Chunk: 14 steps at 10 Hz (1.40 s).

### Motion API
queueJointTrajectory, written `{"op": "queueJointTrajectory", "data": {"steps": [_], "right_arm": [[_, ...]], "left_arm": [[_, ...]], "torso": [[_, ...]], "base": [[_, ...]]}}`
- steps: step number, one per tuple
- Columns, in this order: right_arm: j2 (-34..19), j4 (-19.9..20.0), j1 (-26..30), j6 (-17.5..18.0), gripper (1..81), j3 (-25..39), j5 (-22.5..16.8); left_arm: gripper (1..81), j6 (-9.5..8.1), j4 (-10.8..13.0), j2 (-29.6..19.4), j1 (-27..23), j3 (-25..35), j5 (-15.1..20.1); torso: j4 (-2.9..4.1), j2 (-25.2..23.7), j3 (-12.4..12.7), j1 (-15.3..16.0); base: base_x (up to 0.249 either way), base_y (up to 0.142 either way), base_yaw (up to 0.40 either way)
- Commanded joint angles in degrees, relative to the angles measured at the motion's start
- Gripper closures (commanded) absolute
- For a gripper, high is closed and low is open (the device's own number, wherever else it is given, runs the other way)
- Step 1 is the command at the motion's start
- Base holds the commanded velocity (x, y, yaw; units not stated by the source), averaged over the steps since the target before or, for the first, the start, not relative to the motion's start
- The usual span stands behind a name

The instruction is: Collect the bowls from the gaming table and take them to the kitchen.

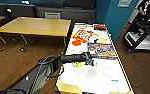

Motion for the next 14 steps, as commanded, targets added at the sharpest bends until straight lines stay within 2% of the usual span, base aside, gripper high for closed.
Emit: {"op": "queueJointTrajectory", "data": {"steps": [1,3,6,8,10,12,14], "right_arm": [[-2.41,-1.45,0.01,-0.17,81.1,1.28,-3.68],[-2.41,-1.36,0.01,-0.26,81.1,1.28,-3.59],[-2.32,-1.36,0.19,-0.26,81.1,1.28,-4.12],[-2.23,-1.36,0.19,-0.17,81.1,1.19,-4.12],[-2.15,-1.36,0.19,-0.17,81.1,1.1,-4.12],[-2.06,-1.45,0.19,-0.17,81.1,0.75,-4.12],[-1.88,-1.45,0.19,-0.26,81.1,0.31,-4.21]], "left_arm": [[1.0,0.3,1.9,0.21,-9.58,-1.52,2.73],[1.0,0.38,2.25,-3.14,-9.59,-2.05,-0.08],[1.0,0.56,2.34,-5.86,-10.02,-1.88,-1.31],[1.0,0.56,2.34,-5.16,-10.81,-2.14,-1.4],[1.0,0.56,3.48,-3.67,-11.69,-3.19,-1.49],[1.0,0.56,3.57,-2.0,-12.22,-5.65,-3.5],[1.0,0.56,3.57,-0.51,-12.13,-7.4,-4.04]], "torso": [[0.0,0.0,0.0,0.0],[0.0,0.0,0.0,0.0],[0.0,0.0,-0.02,0.02],[0.0,0.0,-0.02,0.02],[0.0,0.0,-0.02,0.02],[0.0,0.0,-0.02,0.02],[0.0,0.0,-0.02,0.02]], "base": [[0.0,0.0,0.0],[0.0,0.0,0.0],[0.0,0.0,0.0],[0.0,0.0,0.0],[0.0,0.0,0.0],[0.0,0.0,0.0],[0.0,0.0,0.0]]}}
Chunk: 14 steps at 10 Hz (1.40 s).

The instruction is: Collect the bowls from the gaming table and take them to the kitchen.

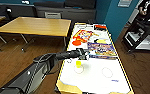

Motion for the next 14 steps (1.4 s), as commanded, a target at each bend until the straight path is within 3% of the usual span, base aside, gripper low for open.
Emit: {"op": "queueJointTrajectory", "data": {"steps": [1,6,14], "right_arm": [[-2.15,-1.41,0.14,-0.21,81.1,0.54,-3.62],[-1.71,-1.32,0.84,-0.21,81.1,0.54,-4.85],[-0.39,-1.32,1.46,-0.21,81.1,-0.77,-5.91]], "left_arm": [[1.0,0.34,1.64,2.61,-9.96,-0.37,1.31],[1.0,0.34,4.19,4.71,-7.85,-1.79,1.23],[1.0,0.34,5.16,5.75,-4.51,-1.61,1.23]], "torso": [[0.0,0.0,0.0,0.0],[0.0,0.0,0.0,0.0],[0.0,0.0,0.0,0.0]], "base": [[0.0,0.0,0.0],[0.0,0.0,0.0],[0.0,0.0,0.0]]}}
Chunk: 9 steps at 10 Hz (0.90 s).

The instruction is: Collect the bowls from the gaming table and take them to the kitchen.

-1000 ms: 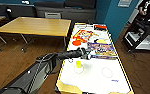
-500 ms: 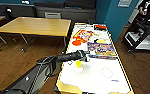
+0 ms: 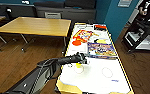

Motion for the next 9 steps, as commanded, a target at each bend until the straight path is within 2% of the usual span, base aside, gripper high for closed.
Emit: {"op": "queueJointTrajectory", "data": {"steps": [1,3,5,9], "right_arm": [[-2.03,-1.32,0.04,-0.21,81.1,0.25,-3.92],[-1.85,-1.41,0.04,-0.13,81.1,-0.1,-4.0],[-1.85,-1.32,0.04,-0.21,81.1,-0.1,-3.92],[-1.77,-1.41,0.13,-0.21,81.1,-0.19,-3.92]], "left_arm": [[1.0,0.34,2.54,4.07,-8.98,1.41,2.02],[1.0,0.25,3.42,4.07,-9.16,1.23,1.85],[1.0,-0.62,3.33,4.07,-9.68,1.14,-0.26],[1.0,-1.77,3.25,4.07,-9.77,0.97,-0.71]], "torso": [[0.0,0.0,0.0,0.0],[0.0,0.0,0.0,0.0],[0.0,0.0,0.0,0.0],[0.0,0.0,0.0,0.0]], "base": [[0.0,0.0,0.0],[0.0,0.0,0.0],[0.0,0.0,0.0],[0.0,0.0,0.0]]}}
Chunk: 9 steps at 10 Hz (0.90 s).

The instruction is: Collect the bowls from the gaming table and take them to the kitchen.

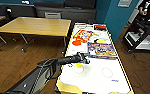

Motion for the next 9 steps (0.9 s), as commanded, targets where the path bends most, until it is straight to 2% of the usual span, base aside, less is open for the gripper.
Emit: {"op": "queueJointTrajectory", "data": {"steps": [1,9], "right_arm": [[-2.03,-1.41,0.11,-0.21,81.1,0.74,-3.79],[-2.03,-1.41,0.46,-0.21,81.1,0.91,-3.87]], "left_arm": [[1.0,-0.45,1.49,4.05,-9.8,1.1,1.84],[1.0,-0.1,1.4,3.36,-9.62,2.25,1.93]], "torso": [[0.0,0.0,0.0,0.0],[0.0,0.0,0.0,0.0]], "base": [[0.0,0.0,0.0],[0.0,0.0,0.0]]}}
